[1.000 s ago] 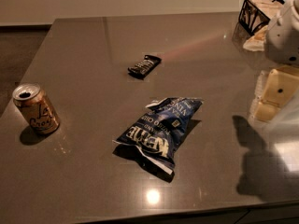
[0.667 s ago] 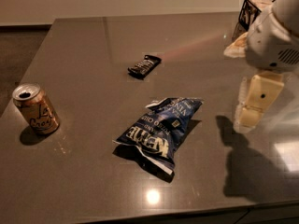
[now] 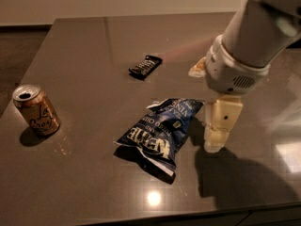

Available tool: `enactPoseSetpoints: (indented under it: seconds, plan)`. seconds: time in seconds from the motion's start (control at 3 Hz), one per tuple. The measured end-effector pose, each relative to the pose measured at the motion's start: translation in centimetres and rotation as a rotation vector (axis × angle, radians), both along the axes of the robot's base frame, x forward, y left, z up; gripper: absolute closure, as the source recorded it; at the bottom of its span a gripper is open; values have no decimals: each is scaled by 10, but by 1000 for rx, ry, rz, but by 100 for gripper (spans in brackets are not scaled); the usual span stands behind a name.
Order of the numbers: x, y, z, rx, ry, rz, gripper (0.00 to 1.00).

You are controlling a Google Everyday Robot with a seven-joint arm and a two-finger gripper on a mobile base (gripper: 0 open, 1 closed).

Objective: Move blue chip bag near rxbar chocolate

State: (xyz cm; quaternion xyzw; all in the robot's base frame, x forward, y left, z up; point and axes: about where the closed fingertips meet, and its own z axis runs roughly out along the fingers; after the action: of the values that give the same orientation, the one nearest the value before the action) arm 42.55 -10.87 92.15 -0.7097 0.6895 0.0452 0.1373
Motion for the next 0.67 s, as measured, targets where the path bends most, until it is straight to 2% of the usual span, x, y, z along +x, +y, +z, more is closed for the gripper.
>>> enactPoseSetpoints:
  seconds: [0.67]
  plan:
    - [7, 37, -37, -38, 19, 75, 0]
